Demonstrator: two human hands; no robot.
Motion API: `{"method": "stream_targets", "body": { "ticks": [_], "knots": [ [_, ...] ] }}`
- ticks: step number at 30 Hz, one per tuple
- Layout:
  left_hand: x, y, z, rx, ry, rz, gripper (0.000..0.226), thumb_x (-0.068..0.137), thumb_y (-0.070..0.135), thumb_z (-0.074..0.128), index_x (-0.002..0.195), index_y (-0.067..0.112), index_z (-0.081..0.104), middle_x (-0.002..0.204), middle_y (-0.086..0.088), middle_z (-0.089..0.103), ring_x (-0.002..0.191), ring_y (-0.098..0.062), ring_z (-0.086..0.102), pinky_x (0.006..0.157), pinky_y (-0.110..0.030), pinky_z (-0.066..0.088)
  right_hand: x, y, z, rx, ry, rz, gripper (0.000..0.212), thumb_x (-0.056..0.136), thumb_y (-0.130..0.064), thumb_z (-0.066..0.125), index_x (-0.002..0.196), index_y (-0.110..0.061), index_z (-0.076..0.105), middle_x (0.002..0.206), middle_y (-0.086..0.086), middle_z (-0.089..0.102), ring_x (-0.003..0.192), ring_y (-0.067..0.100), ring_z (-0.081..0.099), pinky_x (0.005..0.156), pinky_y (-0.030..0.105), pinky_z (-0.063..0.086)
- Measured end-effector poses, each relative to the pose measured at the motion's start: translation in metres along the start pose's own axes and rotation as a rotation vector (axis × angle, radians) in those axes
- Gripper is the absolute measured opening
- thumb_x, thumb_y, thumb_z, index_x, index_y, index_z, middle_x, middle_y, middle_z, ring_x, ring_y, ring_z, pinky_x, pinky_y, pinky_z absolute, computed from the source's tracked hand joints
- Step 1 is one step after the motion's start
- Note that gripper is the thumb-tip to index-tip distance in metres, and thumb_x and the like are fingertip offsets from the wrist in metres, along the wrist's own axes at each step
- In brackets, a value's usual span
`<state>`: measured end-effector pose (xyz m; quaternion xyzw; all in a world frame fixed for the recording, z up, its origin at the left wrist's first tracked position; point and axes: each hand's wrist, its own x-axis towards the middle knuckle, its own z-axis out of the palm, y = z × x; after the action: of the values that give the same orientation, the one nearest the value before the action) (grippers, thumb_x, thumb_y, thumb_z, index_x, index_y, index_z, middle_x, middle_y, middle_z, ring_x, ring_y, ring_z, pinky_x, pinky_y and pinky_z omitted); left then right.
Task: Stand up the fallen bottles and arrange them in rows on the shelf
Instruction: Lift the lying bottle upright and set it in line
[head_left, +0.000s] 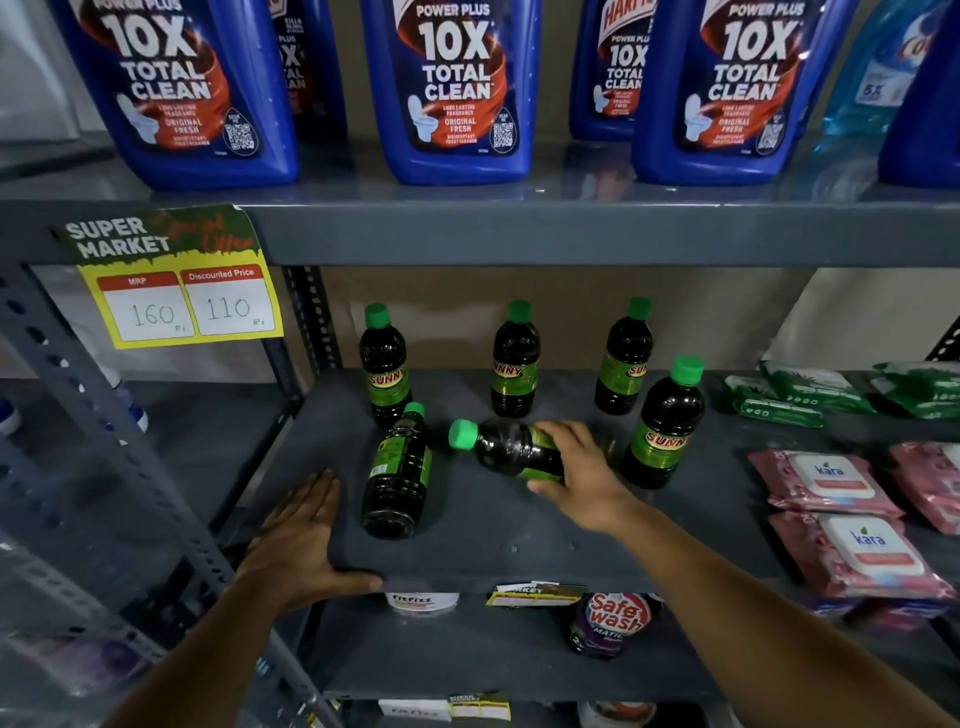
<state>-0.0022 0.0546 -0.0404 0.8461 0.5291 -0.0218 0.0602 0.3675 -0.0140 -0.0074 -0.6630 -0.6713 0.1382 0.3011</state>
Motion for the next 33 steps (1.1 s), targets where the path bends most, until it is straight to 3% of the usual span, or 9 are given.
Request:
{"method": "stream_targets", "body": {
  "ticks": [4, 7, 11, 15, 18, 21, 24, 29, 33],
  "knots": [
    [0.001, -0.001, 0.002, -0.011, 0.007, 0.000, 0.160, 0.036, 0.111, 0.025, 0.156, 0.012, -0.010, 0.166, -0.005, -0.012, 0.152, -0.020, -0.009, 0.125, -0.039, 0.000, 0.003, 0.000, 0.012, 0.281, 0.070, 0.096, 0.071, 0.080, -0.034, 0.073, 0.138, -0.030, 0.033, 0.125, 0.000, 0.027, 0.112, 0.004, 0.033, 0.101, 0.023, 0.023],
    [0.001, -0.002, 0.002, -0.021, 0.011, 0.003, 0.160, 0.037, 0.111, 0.028, 0.157, 0.011, -0.008, 0.166, -0.006, -0.010, 0.153, -0.020, -0.008, 0.125, -0.038, 0.000, 0.007, -0.001, 0.016, 0.375, 0.060, 0.111, 0.066, 0.079, -0.043, 0.070, 0.134, -0.024, 0.038, 0.127, 0.005, 0.042, 0.121, 0.012, 0.040, 0.104, 0.033, 0.033],
    [0.001, -0.002, 0.001, -0.035, 0.006, 0.004, 0.160, 0.036, 0.111, 0.025, 0.157, 0.011, -0.008, 0.166, -0.005, -0.011, 0.152, -0.019, -0.009, 0.124, -0.037, -0.003, 0.009, -0.002, 0.015, 0.466, 0.005, 0.106, 0.056, 0.083, -0.034, 0.070, 0.131, -0.024, 0.042, 0.129, 0.012, 0.054, 0.121, 0.022, 0.053, 0.103, 0.050, 0.041],
    [0.002, -0.003, 0.002, -0.043, 0.002, 0.003, 0.160, 0.036, 0.111, 0.026, 0.157, 0.012, -0.009, 0.166, -0.005, -0.012, 0.152, -0.019, -0.010, 0.124, -0.037, -0.003, 0.009, 0.005, 0.015, 0.514, 0.000, 0.179, 0.073, 0.078, -0.034, 0.075, 0.138, -0.021, 0.035, 0.123, -0.008, 0.058, 0.114, 0.002, 0.056, 0.102, 0.043, 0.045],
    [0.003, -0.003, 0.003, -0.030, 0.002, 0.004, 0.160, 0.037, 0.111, 0.026, 0.156, 0.012, -0.010, 0.166, -0.005, -0.012, 0.152, -0.019, -0.011, 0.125, -0.038, -0.001, 0.010, -0.005, 0.024, 0.349, 0.183, 0.214, 0.084, 0.058, -0.054, 0.080, 0.127, -0.023, 0.045, 0.117, -0.003, 0.050, 0.104, -0.001, 0.045, 0.093, 0.029, 0.043],
    [0.003, -0.003, 0.004, -0.029, 0.004, 0.009, 0.159, 0.037, 0.111, 0.026, 0.156, 0.011, -0.009, 0.166, -0.006, -0.012, 0.152, -0.019, -0.010, 0.125, -0.038, -0.002, 0.012, -0.013, 0.032, 0.292, 0.324, 0.252, 0.073, 0.056, -0.048, 0.083, 0.115, -0.021, 0.049, 0.110, 0.000, 0.051, 0.098, 0.008, 0.049, 0.082, 0.028, 0.045],
    [0.003, -0.004, 0.004, -0.033, 0.004, 0.009, 0.159, 0.038, 0.111, 0.027, 0.157, 0.011, -0.009, 0.166, -0.006, -0.012, 0.152, -0.019, -0.010, 0.125, -0.038, -0.001, 0.013, -0.012, 0.031, 0.405, 0.269, 0.299, 0.058, 0.061, -0.032, 0.077, 0.107, -0.030, 0.040, 0.099, -0.005, 0.058, 0.094, 0.016, 0.061, 0.067, 0.023, 0.047],
    [0.005, -0.006, 0.005, -0.039, -0.002, 0.010, 0.159, 0.038, 0.111, 0.027, 0.156, 0.011, -0.011, 0.166, -0.005, -0.014, 0.152, -0.018, -0.012, 0.124, -0.036, -0.004, 0.018, -0.015, 0.028, 0.396, 0.311, 0.306, 0.076, 0.054, -0.043, 0.084, 0.114, -0.026, 0.041, 0.107, -0.006, 0.054, 0.097, 0.008, 0.056, 0.076, 0.022, 0.046],
    [0.005, -0.006, 0.007, -0.040, -0.002, 0.010, 0.159, 0.038, 0.111, 0.027, 0.156, 0.012, -0.012, 0.166, -0.005, -0.015, 0.151, -0.017, -0.013, 0.124, -0.036, -0.005, 0.018, -0.013, 0.030, 0.468, 0.219, 0.338, 0.071, 0.057, -0.030, 0.080, 0.112, -0.031, 0.035, 0.102, -0.010, 0.059, 0.098, 0.011, 0.062, 0.067, 0.016, 0.045]
  ]
}}
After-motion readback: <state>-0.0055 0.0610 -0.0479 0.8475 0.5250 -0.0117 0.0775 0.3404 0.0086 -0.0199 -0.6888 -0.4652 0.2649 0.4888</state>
